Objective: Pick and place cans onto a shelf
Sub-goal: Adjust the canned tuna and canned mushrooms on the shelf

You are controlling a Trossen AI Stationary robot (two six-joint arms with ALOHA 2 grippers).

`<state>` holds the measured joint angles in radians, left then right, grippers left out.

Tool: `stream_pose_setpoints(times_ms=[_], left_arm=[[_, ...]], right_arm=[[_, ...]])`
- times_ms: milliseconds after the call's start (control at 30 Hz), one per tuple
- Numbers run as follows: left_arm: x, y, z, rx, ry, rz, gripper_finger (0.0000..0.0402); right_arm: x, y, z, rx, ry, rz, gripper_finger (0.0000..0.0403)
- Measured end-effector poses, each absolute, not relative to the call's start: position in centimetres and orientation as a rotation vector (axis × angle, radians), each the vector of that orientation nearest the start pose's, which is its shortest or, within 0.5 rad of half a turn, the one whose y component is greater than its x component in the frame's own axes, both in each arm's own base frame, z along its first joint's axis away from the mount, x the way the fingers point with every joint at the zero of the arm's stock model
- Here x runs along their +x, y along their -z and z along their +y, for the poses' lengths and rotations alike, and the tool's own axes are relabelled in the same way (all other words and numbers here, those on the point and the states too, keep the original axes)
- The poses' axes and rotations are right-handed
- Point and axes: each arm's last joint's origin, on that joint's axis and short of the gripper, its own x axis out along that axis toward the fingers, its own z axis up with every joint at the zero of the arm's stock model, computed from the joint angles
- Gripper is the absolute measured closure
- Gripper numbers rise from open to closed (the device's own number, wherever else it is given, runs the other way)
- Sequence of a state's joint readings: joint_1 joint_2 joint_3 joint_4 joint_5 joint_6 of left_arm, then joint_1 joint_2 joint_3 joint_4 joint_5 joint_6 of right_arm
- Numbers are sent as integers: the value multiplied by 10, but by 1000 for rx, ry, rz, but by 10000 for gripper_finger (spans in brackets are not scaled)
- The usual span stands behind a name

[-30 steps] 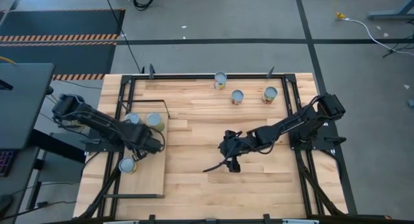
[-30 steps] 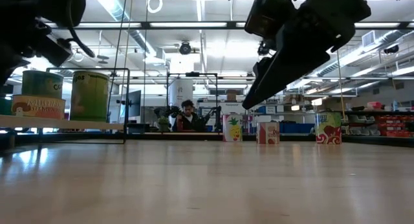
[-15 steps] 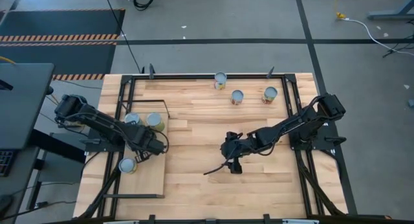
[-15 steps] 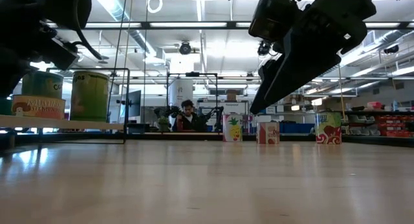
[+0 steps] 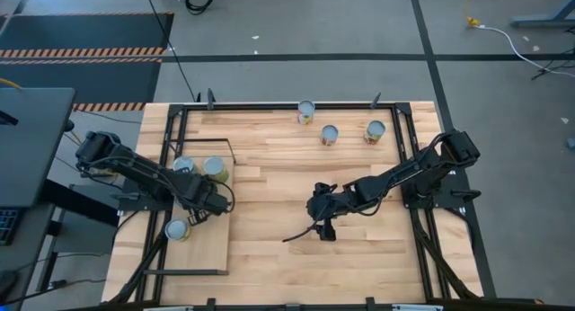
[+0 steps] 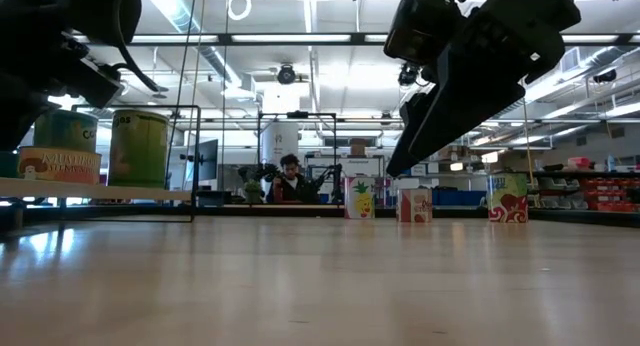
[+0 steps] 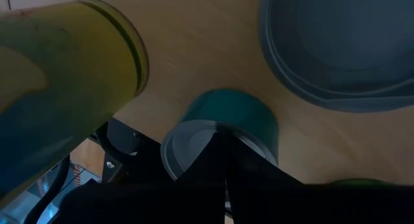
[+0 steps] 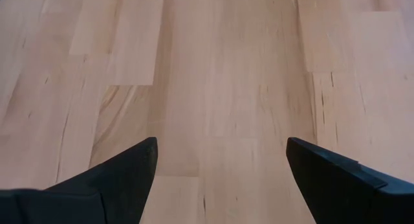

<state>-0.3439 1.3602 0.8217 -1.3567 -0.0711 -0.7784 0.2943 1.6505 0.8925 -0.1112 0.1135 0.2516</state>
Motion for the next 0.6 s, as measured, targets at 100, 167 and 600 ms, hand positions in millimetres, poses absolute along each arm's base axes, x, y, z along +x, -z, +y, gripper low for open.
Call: stream_pose_setpoints(times_ms=[100,167,600], left_arm=[[167,-199,-58,-155,-524,1766,399],[170,-202,-59,-159,-522,1746,399],[179,-217,-60,-163,-534,1649,399]], right_arm=[[310,-168,90,53,-64,866,53],[310,-168,90,51,-65,865,53],[310,-168,90,35,-73,865,53]])
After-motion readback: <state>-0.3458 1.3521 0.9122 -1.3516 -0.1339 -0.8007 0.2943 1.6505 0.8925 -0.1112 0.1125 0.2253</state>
